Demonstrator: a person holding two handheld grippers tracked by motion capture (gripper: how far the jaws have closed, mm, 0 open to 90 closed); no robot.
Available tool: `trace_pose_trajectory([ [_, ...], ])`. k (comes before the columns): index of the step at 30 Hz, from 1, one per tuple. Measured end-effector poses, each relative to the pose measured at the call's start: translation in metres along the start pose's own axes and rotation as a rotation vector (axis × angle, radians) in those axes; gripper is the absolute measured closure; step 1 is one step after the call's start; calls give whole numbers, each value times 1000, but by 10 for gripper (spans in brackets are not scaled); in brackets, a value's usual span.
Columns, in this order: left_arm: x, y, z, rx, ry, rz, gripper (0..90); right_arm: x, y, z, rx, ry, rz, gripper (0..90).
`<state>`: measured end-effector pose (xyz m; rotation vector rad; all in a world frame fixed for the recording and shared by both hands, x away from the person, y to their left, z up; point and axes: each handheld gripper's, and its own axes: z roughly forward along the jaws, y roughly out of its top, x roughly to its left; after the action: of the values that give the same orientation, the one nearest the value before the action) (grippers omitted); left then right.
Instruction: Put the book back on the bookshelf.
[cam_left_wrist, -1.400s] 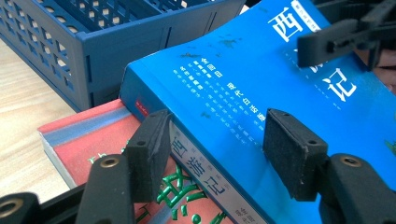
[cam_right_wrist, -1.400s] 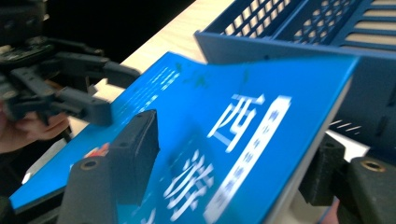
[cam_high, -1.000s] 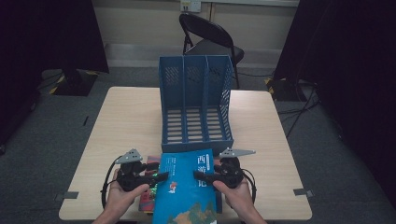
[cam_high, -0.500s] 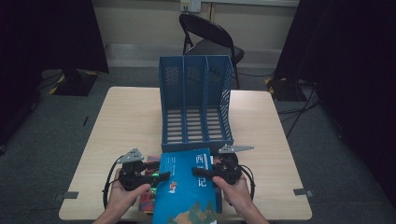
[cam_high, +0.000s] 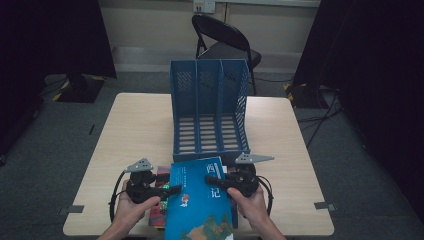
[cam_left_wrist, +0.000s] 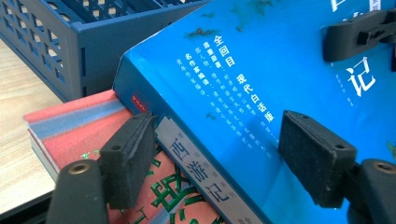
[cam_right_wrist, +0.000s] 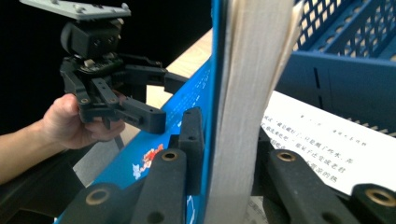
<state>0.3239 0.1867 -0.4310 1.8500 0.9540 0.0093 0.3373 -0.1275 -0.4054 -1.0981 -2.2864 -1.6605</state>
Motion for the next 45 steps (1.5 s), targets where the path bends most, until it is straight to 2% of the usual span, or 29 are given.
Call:
trace_pose_trajectory([
  [3, 3, -1, 0, -10, -19, -28, 234, 3, 3, -1, -18, 7, -9, 759],
  [6, 6, -1, -1, -13, -28, -27, 202, 7, 7, -1, -31, 12, -25, 763],
  [12, 7, -1, 0, -21, -45, -52, 178, 11, 9, -3, -40, 17, -38, 766],
  [15, 8, -1, 2, -20, -86, -76, 181, 14, 10, -5, -44, 18, -50, 769],
  [19, 8, 0, 5, -16, -117, -78, 177, 17, 11, -7, -48, 28, -69, 773],
  [24, 14, 3, 9, 3, -181, -120, 209, 16, 12, -9, -40, 27, -76, 780],
  [25, 16, 4, 12, 3, -207, -138, 216, 16, 12, -9, -39, 28, -74, 781],
  [26, 16, 4, 13, 0, -211, -144, 224, 15, 13, -10, -33, 26, -74, 782],
  [28, 14, 7, 14, -2, -209, -141, 229, 14, 13, -11, -27, 19, -75, 784],
  [30, 11, 11, 12, -2, -202, -119, 238, 14, 14, -12, -23, 9, -76, 785],
  [32, 11, 14, 10, -23, -215, -121, 272, 13, 15, -14, -22, 0, -77, 785],
  [34, 11, 17, 8, -26, -233, -106, 308, 14, 16, -15, -25, -11, -82, 785],
  [37, 11, 20, 8, -26, -244, -110, 331, 15, 18, -16, -21, -18, -87, 785],
  [40, 14, 22, 7, -42, -269, -133, 372, 16, 21, -16, -12, -26, -95, 784],
  [42, 13, 26, 7, -38, -274, -114, 385, 16, 23, -17, -3, -26, -92, 784],
  [45, 10, 30, 7, -58, -277, -110, 404, 15, 26, -20, 6, -26, -80, 784],
])
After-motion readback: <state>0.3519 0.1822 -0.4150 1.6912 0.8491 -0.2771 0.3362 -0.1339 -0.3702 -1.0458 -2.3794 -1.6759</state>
